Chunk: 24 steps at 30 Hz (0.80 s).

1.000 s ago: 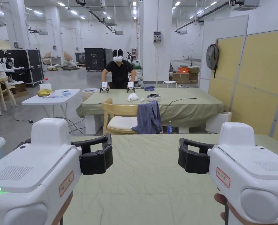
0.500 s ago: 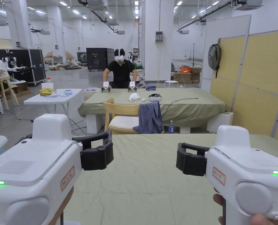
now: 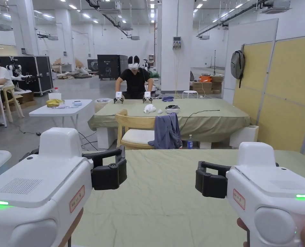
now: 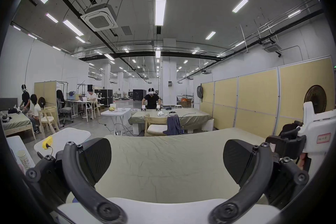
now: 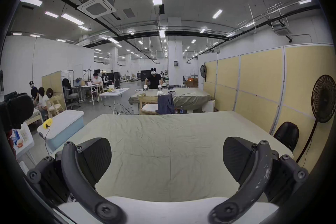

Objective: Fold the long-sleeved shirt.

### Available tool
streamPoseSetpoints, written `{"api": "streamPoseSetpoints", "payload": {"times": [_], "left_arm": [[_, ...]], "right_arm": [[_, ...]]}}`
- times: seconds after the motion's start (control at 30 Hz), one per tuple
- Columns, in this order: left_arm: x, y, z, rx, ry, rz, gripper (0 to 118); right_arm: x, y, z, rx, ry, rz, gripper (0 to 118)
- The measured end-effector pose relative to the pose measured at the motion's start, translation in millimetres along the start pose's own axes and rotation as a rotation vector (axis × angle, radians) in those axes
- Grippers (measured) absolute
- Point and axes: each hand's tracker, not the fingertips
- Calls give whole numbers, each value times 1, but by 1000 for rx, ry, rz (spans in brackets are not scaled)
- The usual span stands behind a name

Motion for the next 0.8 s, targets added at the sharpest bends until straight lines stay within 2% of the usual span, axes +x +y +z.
{"api": "streamPoseSetpoints", "payload": {"times": [0.2, 0.53, 0.8], "left_arm": [[-3, -2, 0, -8, 1, 15, 118], [0, -2, 1, -9, -8, 11, 118], [0, -1, 2, -9, -10, 13, 118]], "right_arm": [[3, 2, -1, -5, -3, -15, 118], [1, 0, -2, -25, 6, 15, 118], [1, 3, 0, -9, -4, 10, 118]]}}
